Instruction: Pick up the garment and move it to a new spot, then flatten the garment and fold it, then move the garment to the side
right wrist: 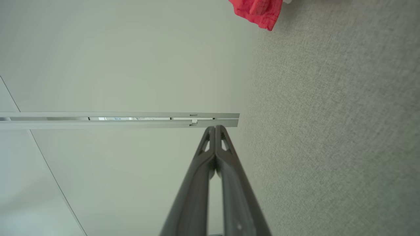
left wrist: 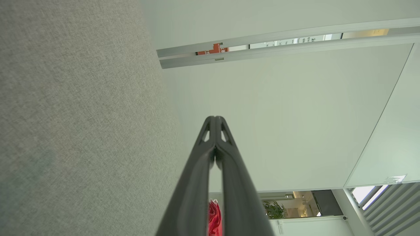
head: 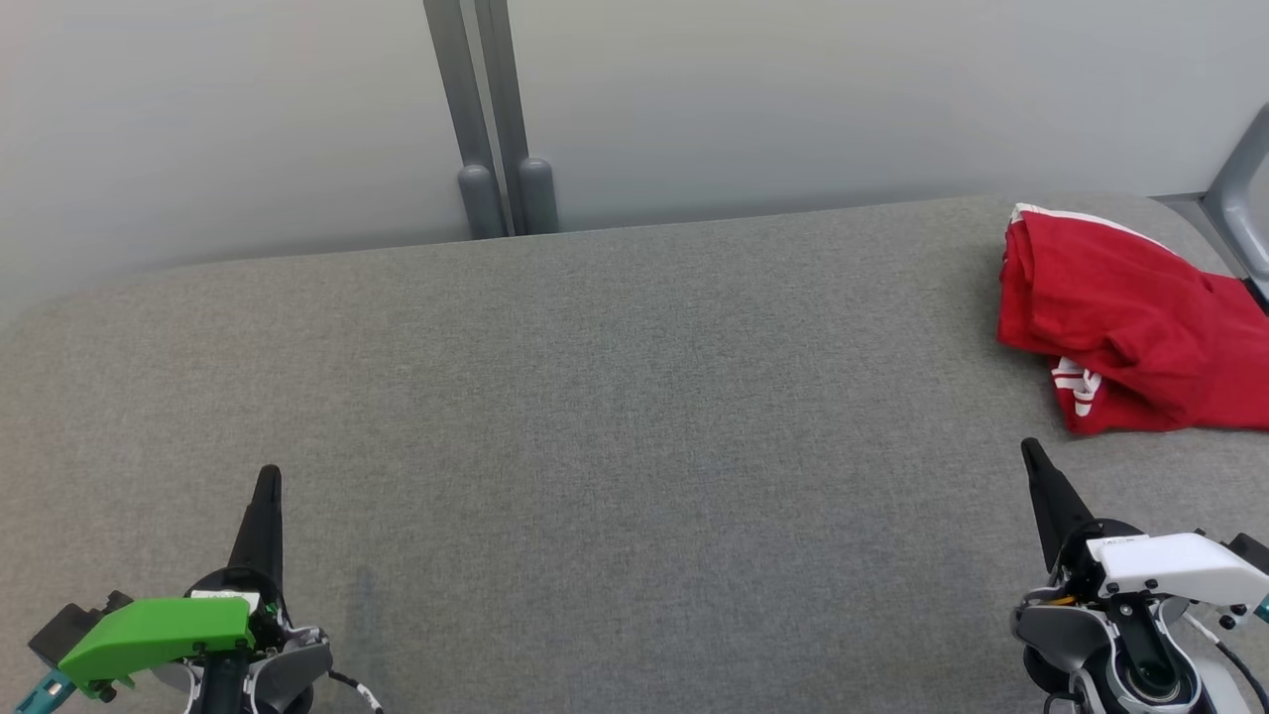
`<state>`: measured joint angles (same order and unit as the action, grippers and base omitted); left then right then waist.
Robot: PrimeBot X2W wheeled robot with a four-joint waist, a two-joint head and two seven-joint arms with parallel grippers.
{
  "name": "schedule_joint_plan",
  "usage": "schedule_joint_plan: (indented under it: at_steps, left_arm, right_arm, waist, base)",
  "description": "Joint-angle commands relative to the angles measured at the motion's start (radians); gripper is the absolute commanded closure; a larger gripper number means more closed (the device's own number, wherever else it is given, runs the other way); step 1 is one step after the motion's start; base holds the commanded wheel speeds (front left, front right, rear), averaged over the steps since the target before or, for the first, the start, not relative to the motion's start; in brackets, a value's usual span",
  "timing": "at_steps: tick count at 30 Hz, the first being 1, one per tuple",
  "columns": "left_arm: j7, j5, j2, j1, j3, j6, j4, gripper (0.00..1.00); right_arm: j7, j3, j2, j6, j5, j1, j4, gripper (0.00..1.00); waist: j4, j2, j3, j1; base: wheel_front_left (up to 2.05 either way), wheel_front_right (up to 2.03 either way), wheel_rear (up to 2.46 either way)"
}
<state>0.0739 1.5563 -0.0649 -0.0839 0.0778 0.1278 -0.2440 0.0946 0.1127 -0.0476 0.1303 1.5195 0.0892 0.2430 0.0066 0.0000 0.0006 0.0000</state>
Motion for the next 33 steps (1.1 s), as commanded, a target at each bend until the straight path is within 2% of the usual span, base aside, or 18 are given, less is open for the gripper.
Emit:
schedule_joint_plan:
  at_steps: [1, 11, 33]
  left_arm:
    - [0.006, 0.019, -0.005, -0.022, 0.006, 0.005, 0.001, 1.00]
    - [0.024, 0.080, -0.004, -0.033, 0.016, 0.005, -0.001, 1.00]
    - [0.029, 0.071, 0.001, -0.031, 0.022, 0.005, -0.001, 1.00]
  right_arm:
    - [0.006, 0.002, -0.004, 0.001, 0.022, 0.017, 0.001, 1.00]
    - [0.023, 0.003, -0.005, 0.001, 0.097, 0.025, 0.003, 1.00]
    - [0.023, 0.002, -0.004, 0.001, 0.096, 0.023, 0.003, 1.00]
  waist:
    - [-0.001, 0.0000, 0.000, 0.0000]
    - [-0.006, 0.0000, 0.002, 0.0000]
    - [-0.007, 0.0000, 0.002, 0.0000]
  base:
    - [0.00, 0.00, 0.00]
    - [0.00, 0.00, 0.00]
    - [0.00, 0.00, 0.00]
